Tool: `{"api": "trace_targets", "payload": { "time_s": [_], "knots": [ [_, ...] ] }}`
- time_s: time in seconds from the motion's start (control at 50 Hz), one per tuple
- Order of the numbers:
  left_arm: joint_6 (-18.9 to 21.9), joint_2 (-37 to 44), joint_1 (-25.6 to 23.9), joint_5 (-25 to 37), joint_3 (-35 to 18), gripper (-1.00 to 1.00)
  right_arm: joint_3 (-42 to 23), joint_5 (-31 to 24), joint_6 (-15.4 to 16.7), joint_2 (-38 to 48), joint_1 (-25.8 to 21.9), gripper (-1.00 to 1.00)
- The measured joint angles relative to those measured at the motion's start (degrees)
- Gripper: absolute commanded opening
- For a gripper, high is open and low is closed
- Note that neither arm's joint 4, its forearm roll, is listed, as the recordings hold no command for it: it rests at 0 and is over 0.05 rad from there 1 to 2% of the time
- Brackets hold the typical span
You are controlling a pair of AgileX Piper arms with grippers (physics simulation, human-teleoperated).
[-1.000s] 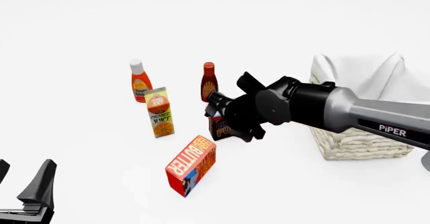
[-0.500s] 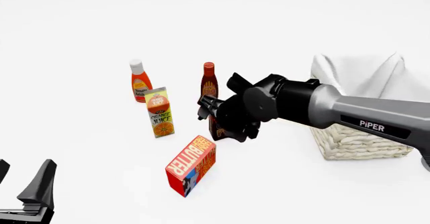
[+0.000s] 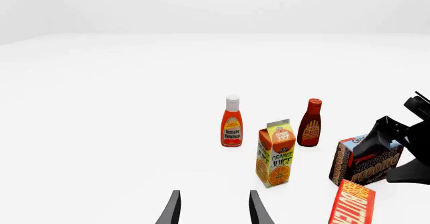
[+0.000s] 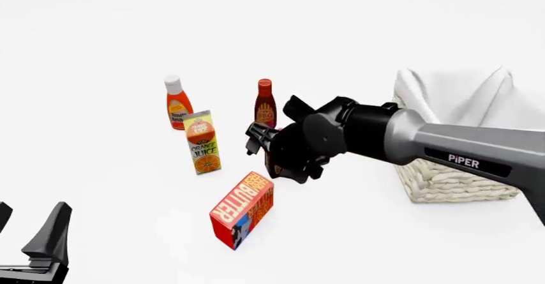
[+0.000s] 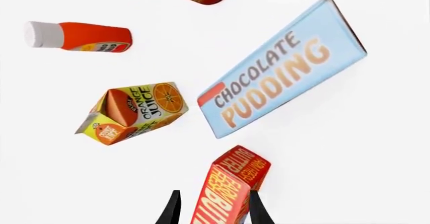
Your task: Pick the butter and place it in the basket.
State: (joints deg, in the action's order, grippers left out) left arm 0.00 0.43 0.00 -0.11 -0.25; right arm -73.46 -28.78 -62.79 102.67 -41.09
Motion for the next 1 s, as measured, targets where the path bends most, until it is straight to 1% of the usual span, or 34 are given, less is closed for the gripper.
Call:
{"api": "trace_targets", "payload": {
  "time_s": [0.5, 1.0],
  "knots": [
    [0.0, 0.0, 0.0, 0.0, 0.0, 1.00, 2.4, 1.8, -2.4, -0.5, 0.5, 1.00],
    [0.0, 0.0, 0.0, 0.0, 0.0, 1.00, 3.9, 3.7, -4.4, 1.1, 0.0, 1.00]
  ]
}}
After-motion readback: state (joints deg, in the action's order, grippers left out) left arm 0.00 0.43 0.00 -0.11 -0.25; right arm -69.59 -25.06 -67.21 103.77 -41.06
